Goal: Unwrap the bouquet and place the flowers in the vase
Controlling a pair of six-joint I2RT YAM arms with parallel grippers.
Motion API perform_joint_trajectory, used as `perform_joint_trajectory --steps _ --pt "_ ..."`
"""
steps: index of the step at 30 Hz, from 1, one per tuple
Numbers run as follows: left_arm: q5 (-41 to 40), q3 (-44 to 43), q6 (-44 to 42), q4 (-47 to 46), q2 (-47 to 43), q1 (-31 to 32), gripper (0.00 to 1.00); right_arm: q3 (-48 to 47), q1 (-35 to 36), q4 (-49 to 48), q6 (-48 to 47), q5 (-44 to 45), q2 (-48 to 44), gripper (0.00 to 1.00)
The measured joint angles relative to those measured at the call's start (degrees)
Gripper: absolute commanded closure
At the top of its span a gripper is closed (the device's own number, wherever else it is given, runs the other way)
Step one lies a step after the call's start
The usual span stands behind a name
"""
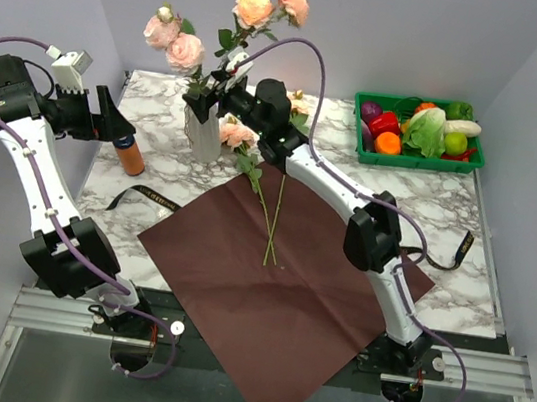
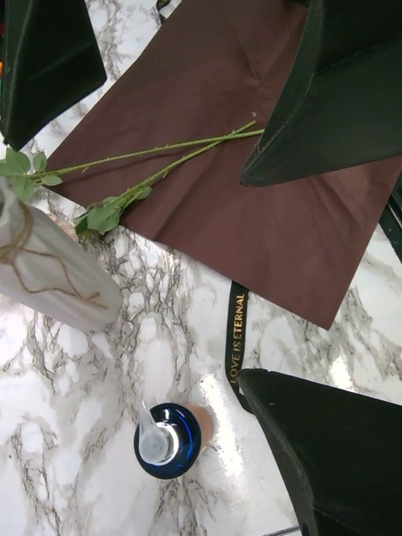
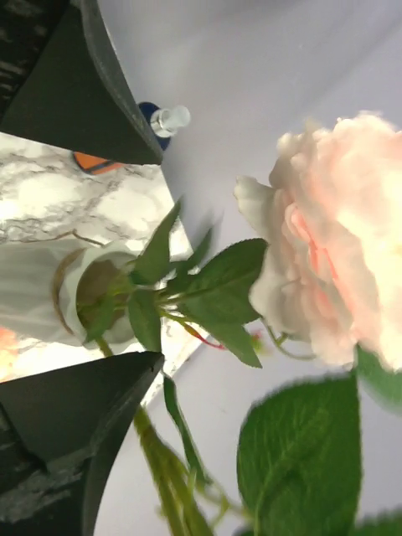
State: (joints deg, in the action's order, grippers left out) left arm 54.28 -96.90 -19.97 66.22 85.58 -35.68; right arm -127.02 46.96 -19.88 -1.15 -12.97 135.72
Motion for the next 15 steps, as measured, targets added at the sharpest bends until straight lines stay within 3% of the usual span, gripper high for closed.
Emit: perform_joint_trajectory --steps 9,12,15 --pt "0.35 0.72 -0.24 0.02 -0.98 0.00 0.02 -9.09 0.68 12.81 0.17 0.28 -3.80 0.00" --pt "0.39 1.03 -0.02 -0.09 -1.66 0.00 0.02 -0.87 0.70 15.13 0.28 0.31 -10.40 0.00" --pt "0.37 1.03 0.26 -0.20 -1.86 0.00 0.02 13.31 0.72 16.94 0.48 0.74 -19.74 0.00"
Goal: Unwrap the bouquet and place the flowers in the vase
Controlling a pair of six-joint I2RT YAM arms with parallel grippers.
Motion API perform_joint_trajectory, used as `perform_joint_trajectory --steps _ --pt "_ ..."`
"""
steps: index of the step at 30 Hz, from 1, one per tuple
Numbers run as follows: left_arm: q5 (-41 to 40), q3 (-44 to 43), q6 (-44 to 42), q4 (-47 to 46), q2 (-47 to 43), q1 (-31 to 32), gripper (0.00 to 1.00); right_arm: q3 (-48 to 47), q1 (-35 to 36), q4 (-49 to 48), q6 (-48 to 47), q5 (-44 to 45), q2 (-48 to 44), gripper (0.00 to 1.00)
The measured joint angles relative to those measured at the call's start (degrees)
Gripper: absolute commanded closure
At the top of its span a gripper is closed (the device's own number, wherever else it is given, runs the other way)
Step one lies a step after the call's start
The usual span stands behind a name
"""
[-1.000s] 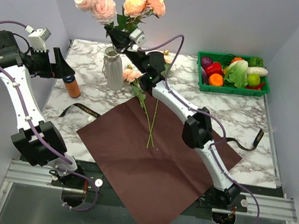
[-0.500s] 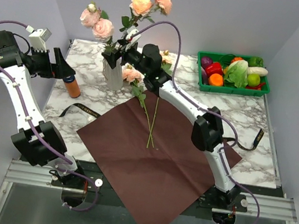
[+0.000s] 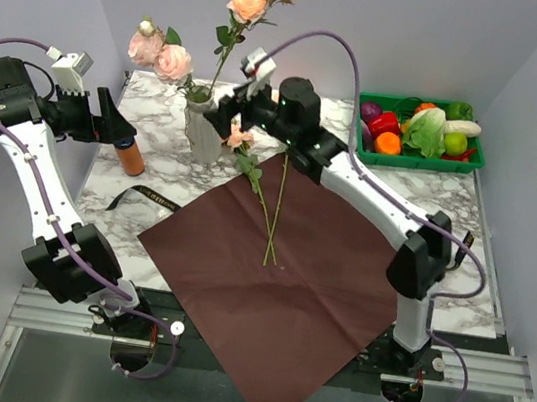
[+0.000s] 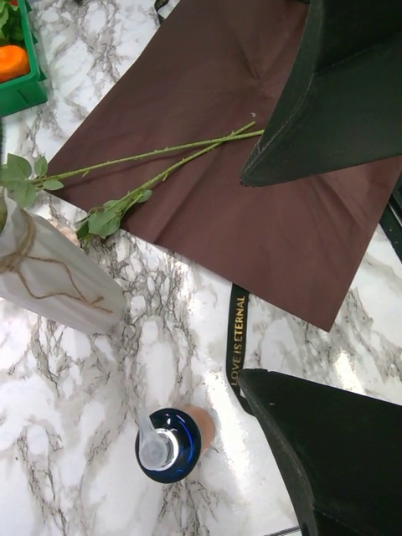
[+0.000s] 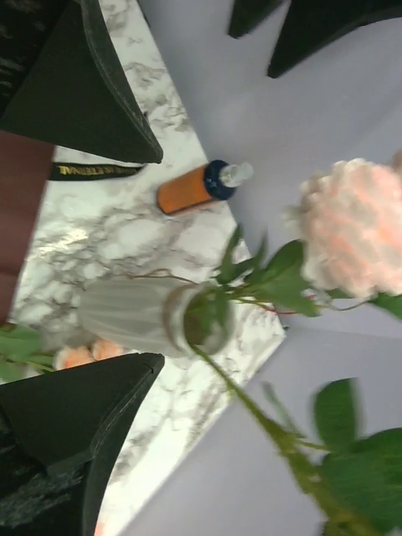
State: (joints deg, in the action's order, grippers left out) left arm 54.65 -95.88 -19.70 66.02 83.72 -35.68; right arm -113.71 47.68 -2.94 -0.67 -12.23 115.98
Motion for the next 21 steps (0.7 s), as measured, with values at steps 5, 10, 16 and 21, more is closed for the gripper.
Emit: perform_joint_trajectory --steps 5,10,16,21 --pt "-0.11 0.00 0.28 -0.17 0.00 0.00 0.02 21.22 0.24 3.17 0.24 2.80 -12.87 0.00" --pt "-0.11 0.00 0.57 -0.22 0.00 0.00 0.02 29.53 0.15 7.56 1.29 7.72 -15.13 0.00" --pt "-0.13 0.00 0.92 -0.28 -0.07 0.00 0.02 29.00 -2.71 13.55 8.20 8.50 -6.60 0.21" --pt "-0.20 0.02 1.14 -0.33 -0.26 0.00 0.02 24.72 -4.70 20.76 8.70 12.90 1.18 0.19"
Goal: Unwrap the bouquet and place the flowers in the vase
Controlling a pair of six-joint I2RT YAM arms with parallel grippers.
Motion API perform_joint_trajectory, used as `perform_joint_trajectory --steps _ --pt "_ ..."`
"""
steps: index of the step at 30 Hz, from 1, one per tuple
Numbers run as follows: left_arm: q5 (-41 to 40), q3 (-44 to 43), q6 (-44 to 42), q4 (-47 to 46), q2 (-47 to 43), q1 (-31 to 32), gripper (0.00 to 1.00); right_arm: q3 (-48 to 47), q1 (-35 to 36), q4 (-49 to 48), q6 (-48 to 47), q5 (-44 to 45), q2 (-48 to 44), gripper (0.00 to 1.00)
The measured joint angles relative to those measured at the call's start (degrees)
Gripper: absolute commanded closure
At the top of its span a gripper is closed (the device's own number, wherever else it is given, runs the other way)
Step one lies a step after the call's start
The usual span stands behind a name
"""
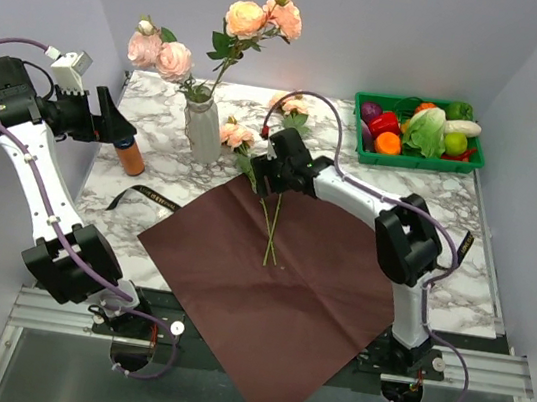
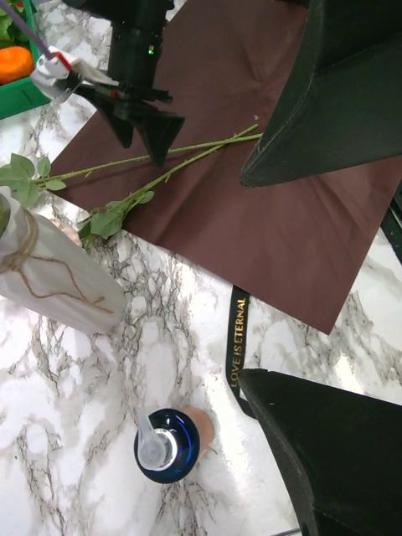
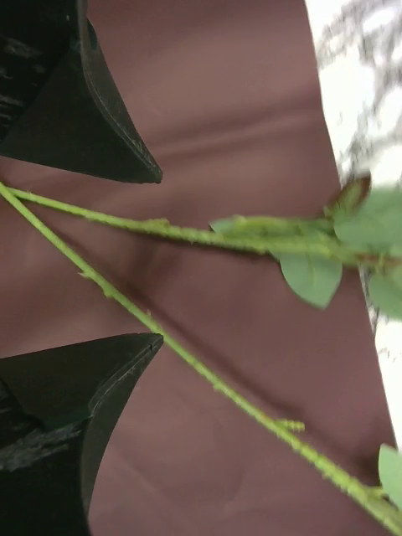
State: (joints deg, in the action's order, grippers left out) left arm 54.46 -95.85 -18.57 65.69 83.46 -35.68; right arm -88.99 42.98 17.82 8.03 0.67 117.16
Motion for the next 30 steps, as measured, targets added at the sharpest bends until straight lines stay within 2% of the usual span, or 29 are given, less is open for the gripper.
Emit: perform_joint_trajectory --steps 6,8,10,23,26,27,30 --pt "0.00 0.00 0.46 -0.04 0.00 0.00 0.02 -19.26 0.15 10.73 0.04 4.96 10.95 0.20" --pt "-0.02 0.00 0.46 -0.04 0.00 0.00 0.02 -22.03 0.20 12.22 0.02 5.11 12.52 0.22" --pt "-0.02 0.17 0.46 -0.20 0.00 0.00 0.02 -22.18 0.20 13.18 0.09 5.09 12.96 0.27" --pt "-0.11 1.75 -0.13 -1.03 0.00 0.00 0.02 -25.00 0.33 16.59 1.92 3.08 18.21 0.40" --pt "-0.35 2.89 -0.33 -1.31 0.00 0.00 0.01 -26.75 0.66 16.57 2.08 2.75 19.39 0.47" --pt "-0.57 3.28 -0.33 -1.31 0.00 0.00 0.01 -27.36 0.81 16.57 2.25 2.67 19.74 0.54" --pt "-1.16 3.63 -0.33 -1.36 0.00 0.00 0.01 -29.31 0.92 16.74 2.93 2.27 21.03 0.64"
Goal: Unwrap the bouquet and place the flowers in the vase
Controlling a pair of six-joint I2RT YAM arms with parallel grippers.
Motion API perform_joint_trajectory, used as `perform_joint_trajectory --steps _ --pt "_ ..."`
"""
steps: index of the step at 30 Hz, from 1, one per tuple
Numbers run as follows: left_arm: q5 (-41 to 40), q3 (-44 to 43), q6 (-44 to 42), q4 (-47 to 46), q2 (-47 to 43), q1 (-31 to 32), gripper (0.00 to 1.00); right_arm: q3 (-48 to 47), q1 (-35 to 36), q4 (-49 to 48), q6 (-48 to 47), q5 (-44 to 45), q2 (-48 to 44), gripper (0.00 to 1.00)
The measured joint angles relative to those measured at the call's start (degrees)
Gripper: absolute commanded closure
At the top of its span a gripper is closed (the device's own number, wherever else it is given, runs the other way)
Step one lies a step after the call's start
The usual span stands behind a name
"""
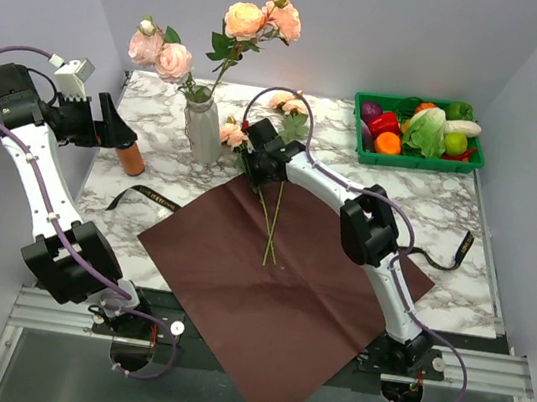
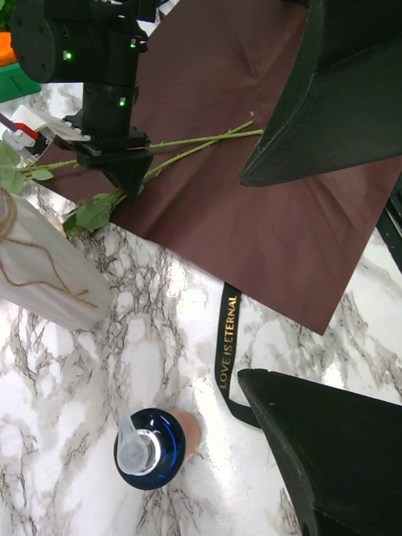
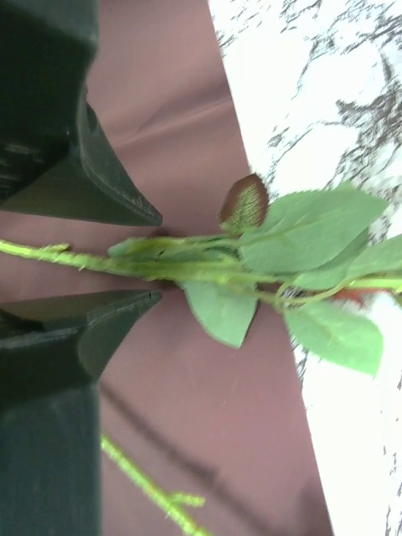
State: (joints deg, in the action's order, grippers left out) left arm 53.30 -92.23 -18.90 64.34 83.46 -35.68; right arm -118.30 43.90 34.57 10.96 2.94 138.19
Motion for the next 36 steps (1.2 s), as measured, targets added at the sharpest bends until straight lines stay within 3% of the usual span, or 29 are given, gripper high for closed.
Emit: perform_joint_trajectory --steps 5,10,12,23,36 --pt "-0.48 0.00 -0.22 -0.13 0.00 0.00 0.01 -1.38 0.04 0.07 1.14 -0.68 1.64 0.67" --pt "-0.81 0.09 -0.59 -0.15 0.00 0.00 0.01 -0.85 0.04 -0.13 1.73 -0.70 1.49 0.94" --pt "-0.83 0.13 -0.66 -0.17 -0.04 0.00 0.01 1.31 -0.02 -1.31 1.75 -0.63 0.37 0.99" --pt "-0.83 0.90 -0.76 -0.33 -1.73 0.00 0.01 29.57 0.09 -12.11 1.18 -0.22 -21.55 0.99" --pt "-0.81 0.90 -0.11 -0.37 -2.56 0.00 0.01 48.74 3.19 -28.94 -7.17 -4.28 -44.04 0.99"
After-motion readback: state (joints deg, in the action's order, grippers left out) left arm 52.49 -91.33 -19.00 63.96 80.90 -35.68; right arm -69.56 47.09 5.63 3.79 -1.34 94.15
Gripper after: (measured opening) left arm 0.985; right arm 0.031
